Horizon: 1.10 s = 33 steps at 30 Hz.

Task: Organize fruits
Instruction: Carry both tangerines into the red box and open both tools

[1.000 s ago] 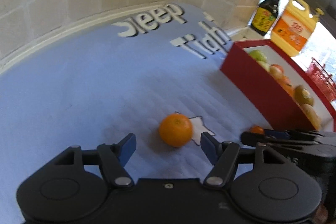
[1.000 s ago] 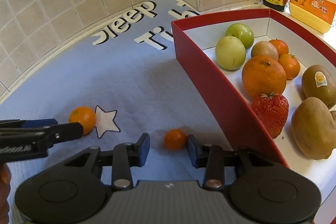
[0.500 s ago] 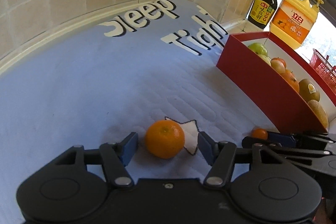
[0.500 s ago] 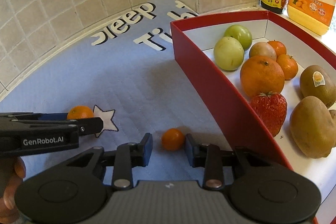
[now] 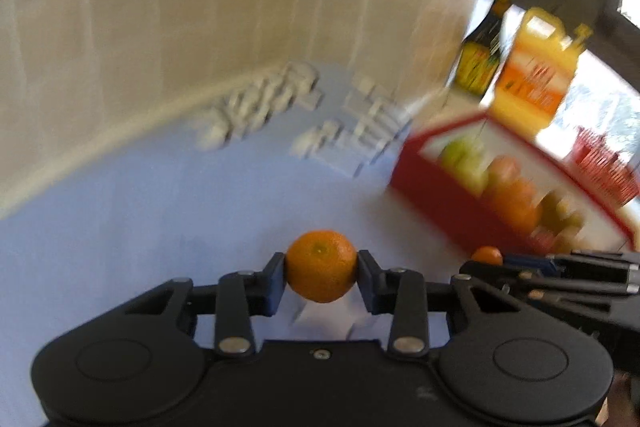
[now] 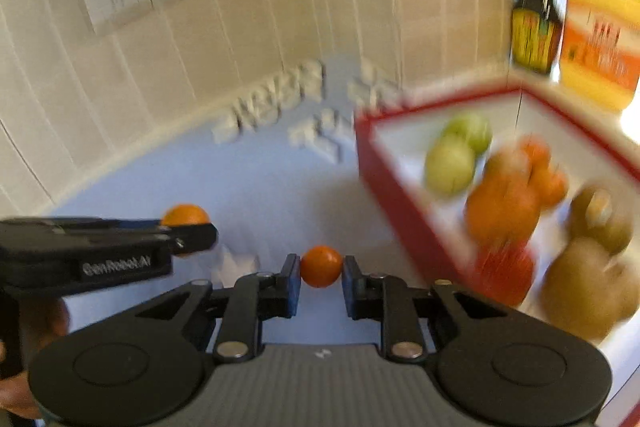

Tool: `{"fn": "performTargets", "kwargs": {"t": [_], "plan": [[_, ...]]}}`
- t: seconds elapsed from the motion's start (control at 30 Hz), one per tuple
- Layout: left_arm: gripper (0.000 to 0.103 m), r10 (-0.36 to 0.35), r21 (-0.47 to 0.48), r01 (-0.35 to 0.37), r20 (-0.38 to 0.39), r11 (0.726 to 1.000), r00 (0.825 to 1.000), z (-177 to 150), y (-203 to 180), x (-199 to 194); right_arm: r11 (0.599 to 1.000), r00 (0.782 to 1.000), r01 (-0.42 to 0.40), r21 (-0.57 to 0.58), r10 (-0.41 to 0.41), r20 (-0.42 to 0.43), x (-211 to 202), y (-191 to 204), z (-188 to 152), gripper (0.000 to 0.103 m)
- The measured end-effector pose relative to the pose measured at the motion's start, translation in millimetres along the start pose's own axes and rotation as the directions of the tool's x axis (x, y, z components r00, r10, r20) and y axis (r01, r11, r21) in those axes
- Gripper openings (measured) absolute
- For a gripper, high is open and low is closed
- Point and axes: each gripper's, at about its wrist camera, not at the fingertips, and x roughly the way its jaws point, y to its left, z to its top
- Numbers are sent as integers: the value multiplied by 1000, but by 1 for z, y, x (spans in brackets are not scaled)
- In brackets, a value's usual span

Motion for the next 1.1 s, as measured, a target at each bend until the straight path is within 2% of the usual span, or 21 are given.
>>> {"fn": "performTargets", "kwargs": {"t": [0.1,0.23,0.3,0.4,0.5,0.6,0.67,0.73,0.8,0.9,1.1], "plan": [[45,-64,82,55,102,995,993,34,-31,-22,998,989,53,26,-56,137,-43,-24,27,24],[45,-211,178,182,164,967,964,75,-83,-31,983,956,143,118,-168,239,-92,-75,53,24],[45,-277,209,246,135,946,951,93,-112,-21,967,943,178,180,-220,249,-110,-104,58,24],[45,-346,258,319,68,912,936,104,-156,7,938,935,224,264,-283,212,-120,-141,53,24],[45,-396,251,399,-66,882,916,99,-191,51,904,944,269,332,-316,95,-108,-174,38,24],[45,-360,251,392,-163,885,918,84,-213,90,875,948,296,383,-319,-3,-90,-195,21,24],[45,-309,256,353,-195,900,931,75,-216,108,863,944,316,393,-328,-36,-83,-200,11,24],[45,-305,243,361,-240,900,922,72,-215,123,864,942,327,382,-330,-60,-74,-203,7,24],[45,-313,221,379,-282,899,907,68,-213,136,858,929,368,358,-355,-104,-62,-204,5,24],[45,-296,220,368,-299,903,907,64,-215,146,857,924,382,345,-351,-151,-49,-205,0,24],[48,-248,304,332,-283,893,927,56,-229,145,849,901,430,306,-381,-209,-31,-202,-3,24]]}}
